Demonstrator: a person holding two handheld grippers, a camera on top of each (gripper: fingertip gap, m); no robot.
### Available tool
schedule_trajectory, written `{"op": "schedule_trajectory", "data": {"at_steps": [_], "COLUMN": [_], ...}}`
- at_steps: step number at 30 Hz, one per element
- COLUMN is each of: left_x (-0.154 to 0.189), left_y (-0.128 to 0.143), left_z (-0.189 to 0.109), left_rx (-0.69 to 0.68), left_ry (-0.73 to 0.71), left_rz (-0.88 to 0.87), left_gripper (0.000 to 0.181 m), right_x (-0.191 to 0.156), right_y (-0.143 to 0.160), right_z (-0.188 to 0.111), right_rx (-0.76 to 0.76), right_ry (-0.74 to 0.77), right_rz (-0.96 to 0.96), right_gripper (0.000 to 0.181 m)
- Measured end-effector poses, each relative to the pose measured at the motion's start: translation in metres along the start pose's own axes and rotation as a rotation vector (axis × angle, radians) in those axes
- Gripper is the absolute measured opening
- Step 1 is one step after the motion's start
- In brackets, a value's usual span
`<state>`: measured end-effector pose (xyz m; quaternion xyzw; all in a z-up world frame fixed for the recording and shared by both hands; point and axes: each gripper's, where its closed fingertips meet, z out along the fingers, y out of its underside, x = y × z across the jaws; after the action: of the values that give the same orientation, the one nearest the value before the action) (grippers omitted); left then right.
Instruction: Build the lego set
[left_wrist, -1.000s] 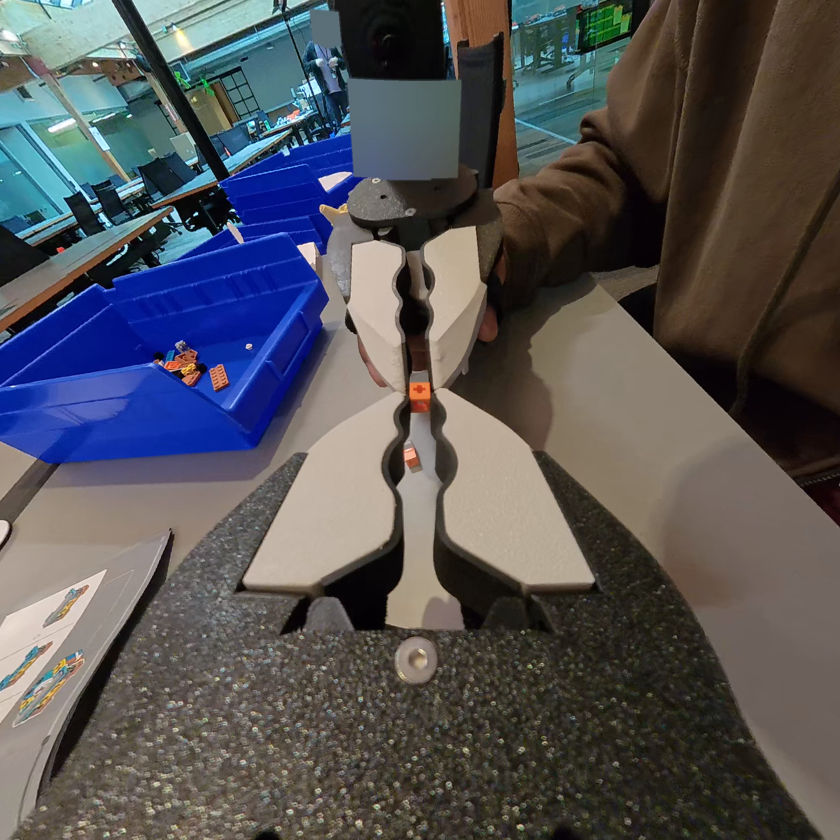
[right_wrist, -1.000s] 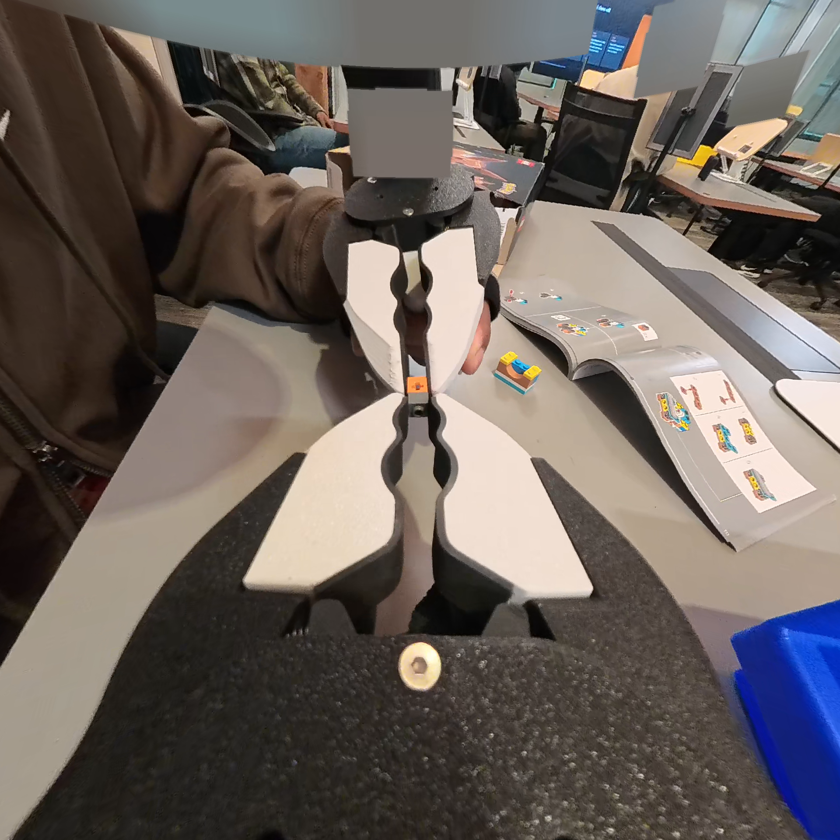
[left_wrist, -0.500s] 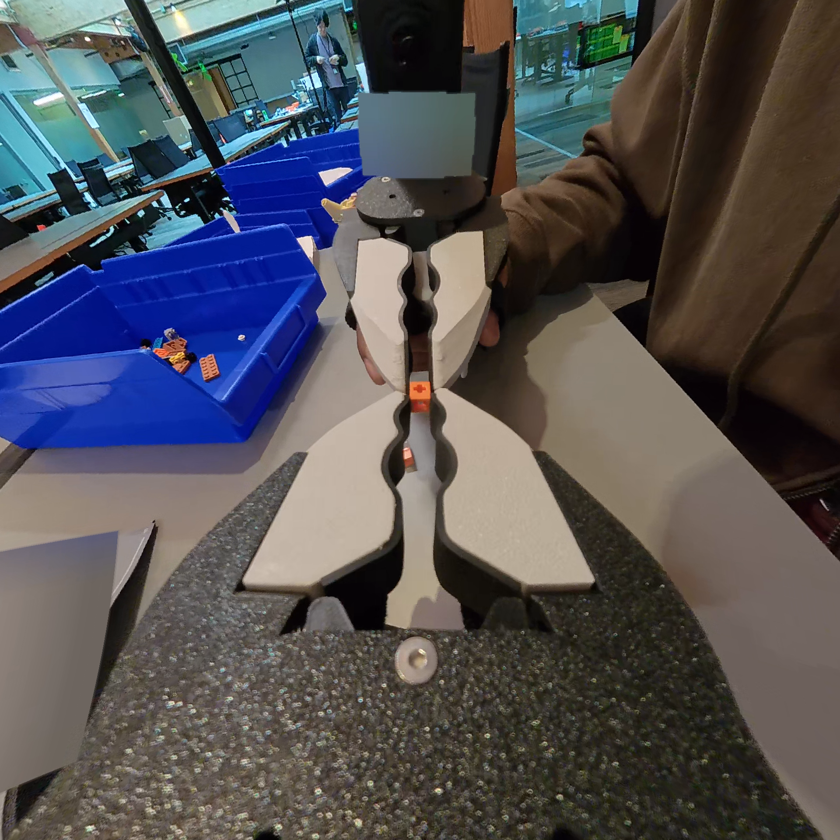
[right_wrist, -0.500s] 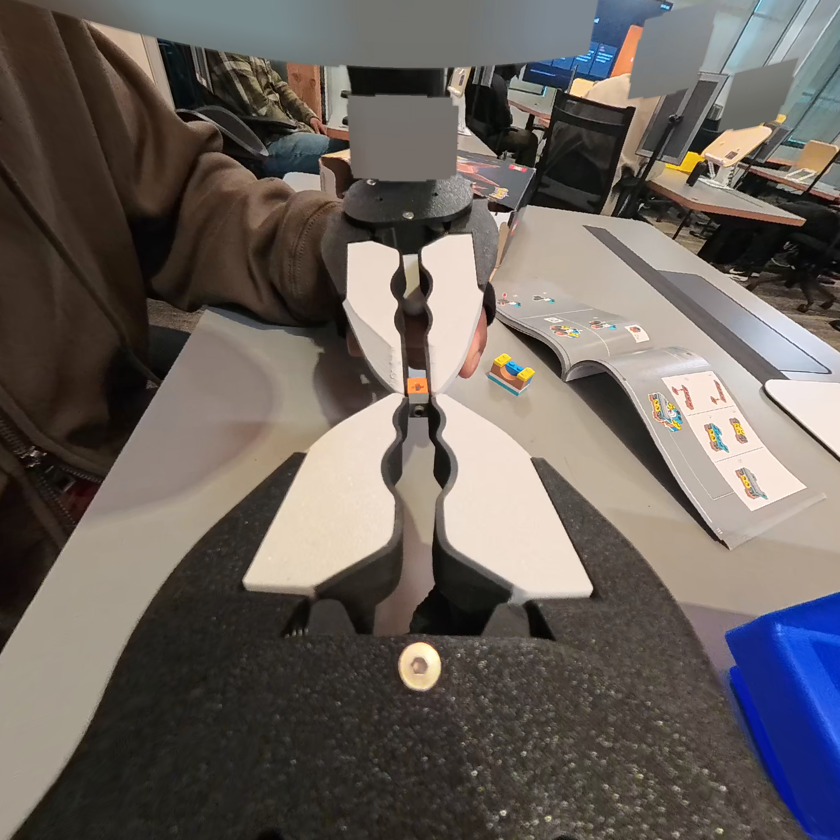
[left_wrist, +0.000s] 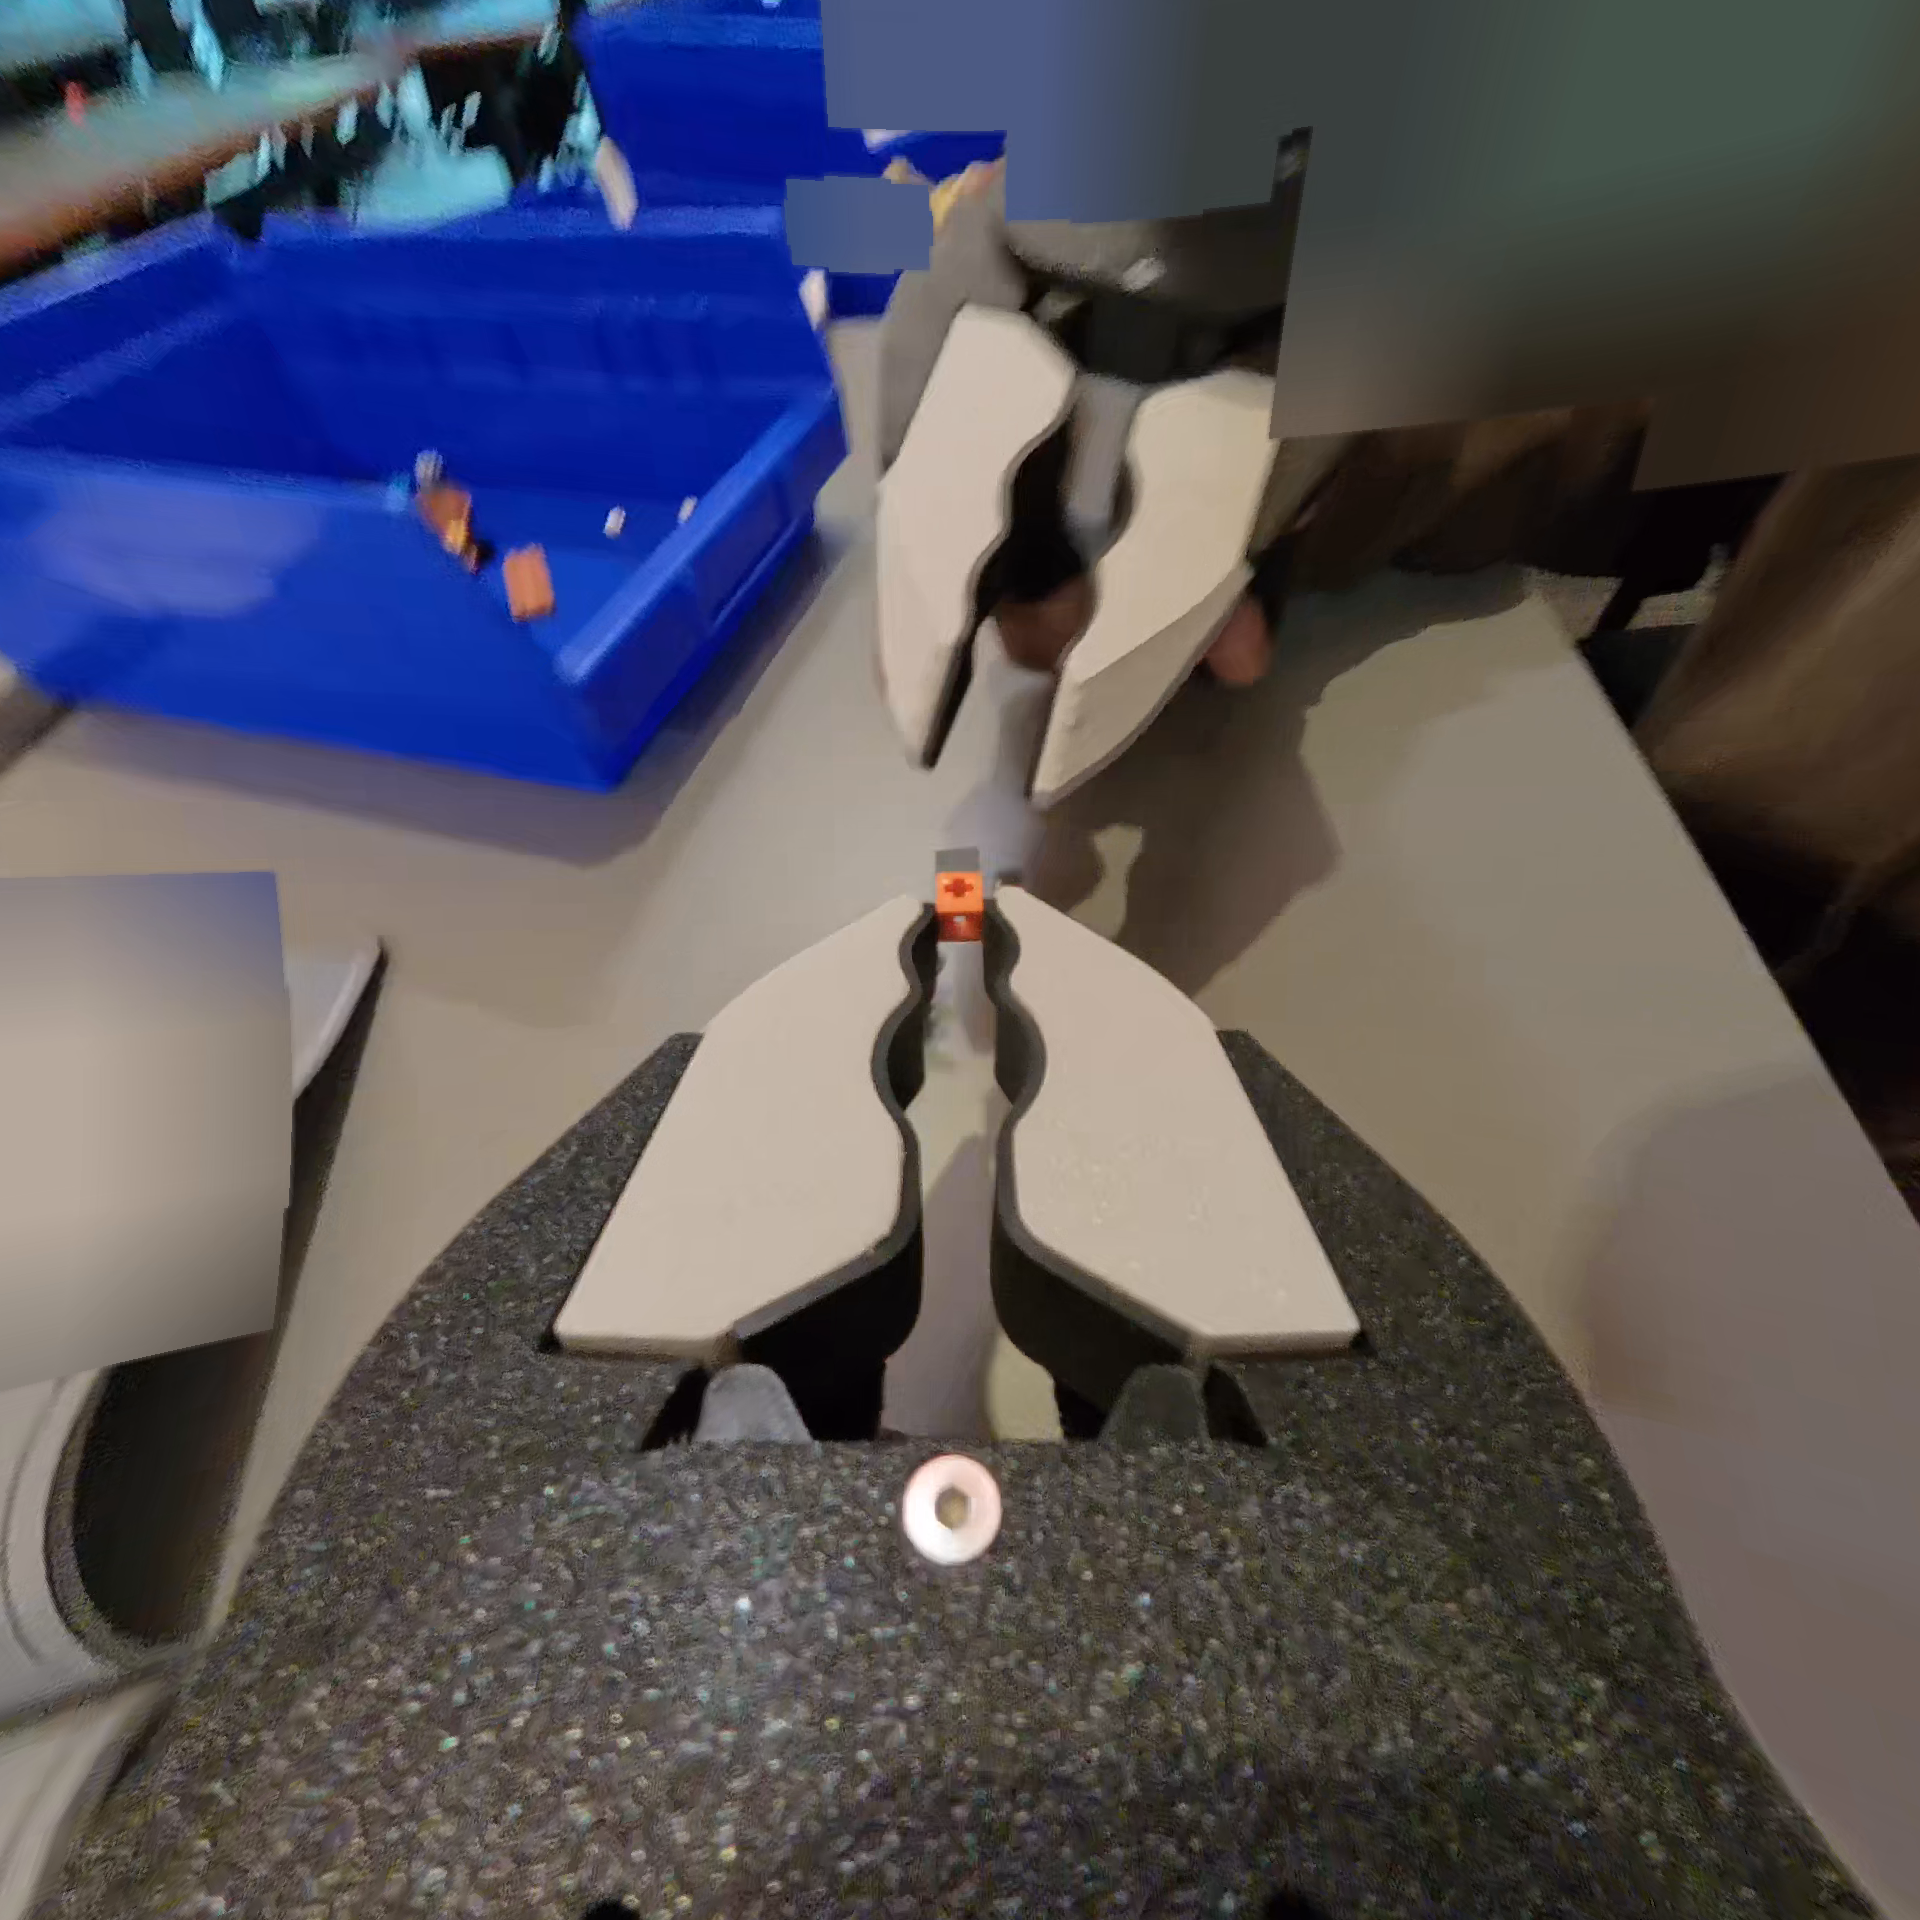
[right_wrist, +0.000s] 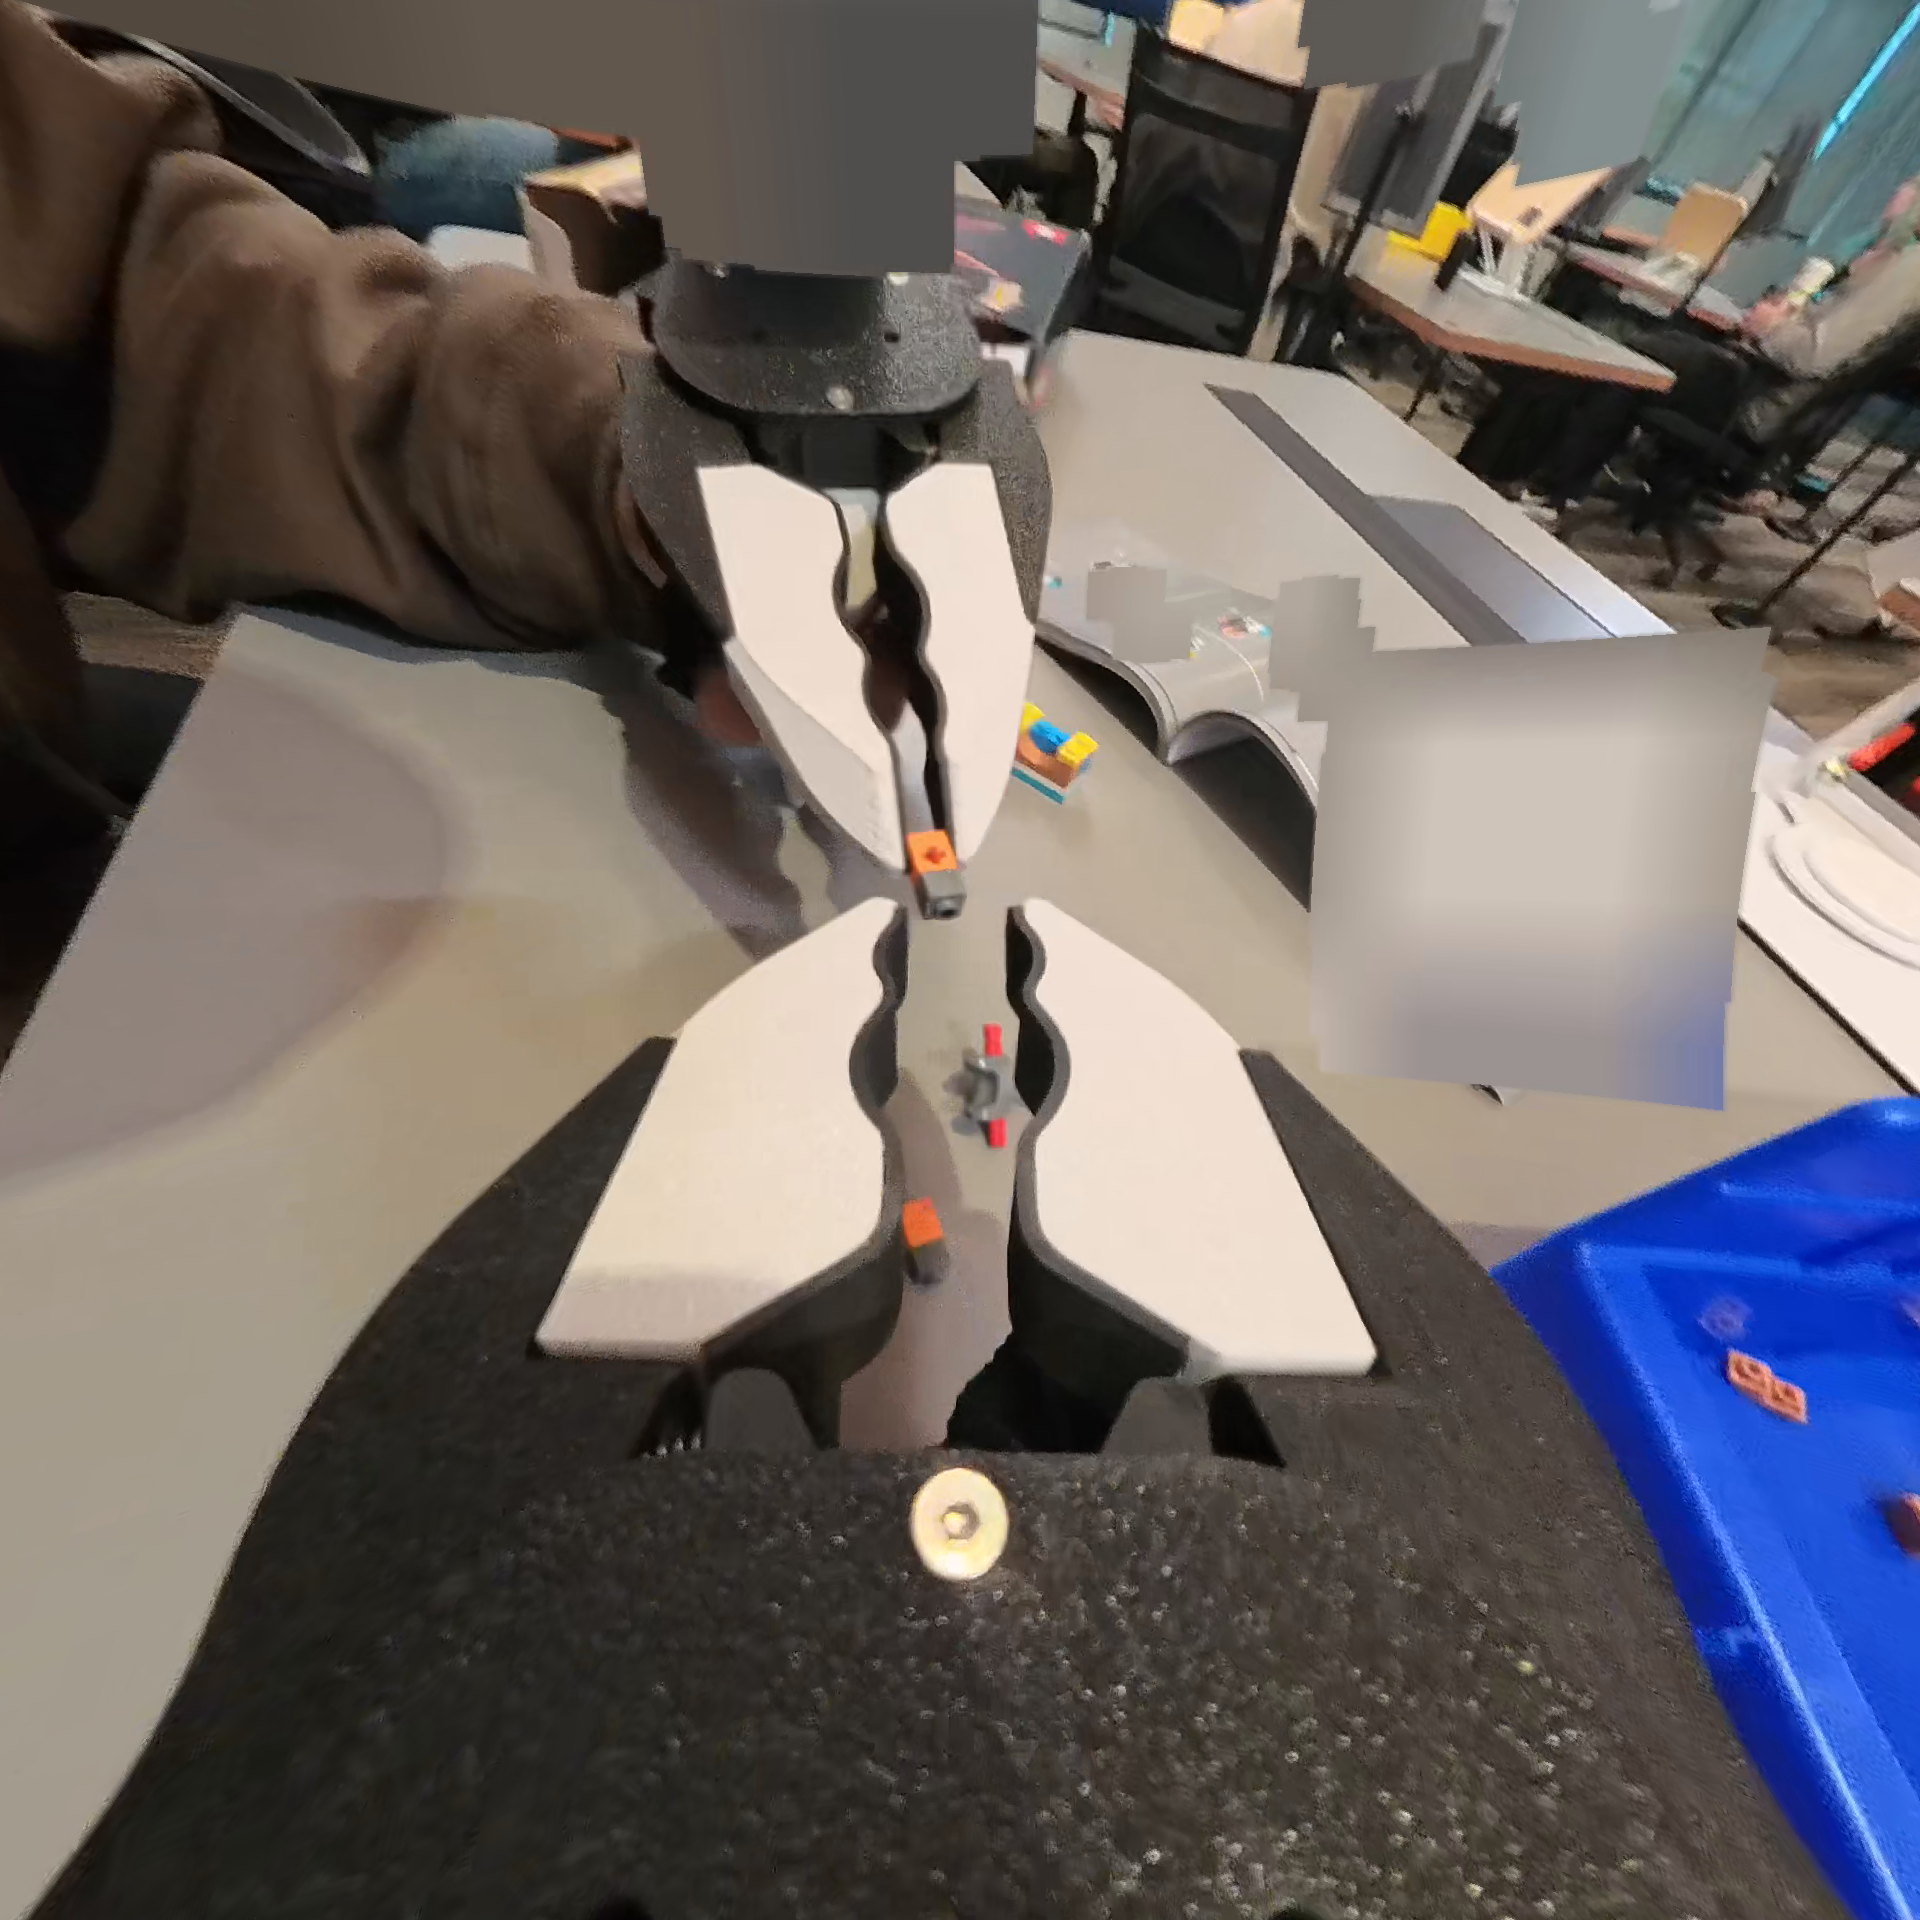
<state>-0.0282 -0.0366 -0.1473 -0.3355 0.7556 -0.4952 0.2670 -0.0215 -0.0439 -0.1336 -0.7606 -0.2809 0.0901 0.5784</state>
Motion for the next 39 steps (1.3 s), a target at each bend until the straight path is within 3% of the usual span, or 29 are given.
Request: {"op": "schedule_trajectory", "data": {"at_steps": [4, 9, 16, 26, 31, 34, 39], "left_x": [-0.015, -0.017, -0.01, -0.006, -0.011, -0.01, -0.009], "left_y": [0.027, 0.048, 0.07, 0.06, 0.023, 0.005, 0.015], "left_z": [0.004, 0.006, 0.007, 0.003, 0.007, 0.01, 0.013], "left_rx": [-0.14, -0.288, -0.44, -0.405, -0.237, -0.129, -0.17], "left_ry": [-0.056, -0.109, -0.111, -0.061, -0.166, -0.205, -0.209], "left_rz": [-0.178, -0.194, -0.181, -0.194, -0.026, -0.012, -0.085], "left_gripper": [0.008, 0.008, 0.008, 0.021, 0.023, 0.023, 0.023], "right_x": [0.011, 0.019, 0.021, 0.027, 0.032, 0.037, 0.038], "right_y": [0.02, 0.045, 0.055, 0.057, 0.038, 0.026, 0.026], "right_z": [0.004, 0.007, 0.008, 0.016, 0.006, -0.003, -0.002], "right_rx": [-0.118, -0.274, -0.303, -0.296, -0.17, -0.103, -0.119], "right_ry": [0.063, 0.113, 0.046, -0.054, 0.011, 0.072, 0.111], "right_rz": [-0.04, -0.115, -0.021, -0.009, -0.043, -0.055, -0.06], "right_gripper": [0.015, 0.013, 0.016, 0.031, 0.031, 0.028, 0.023]}}
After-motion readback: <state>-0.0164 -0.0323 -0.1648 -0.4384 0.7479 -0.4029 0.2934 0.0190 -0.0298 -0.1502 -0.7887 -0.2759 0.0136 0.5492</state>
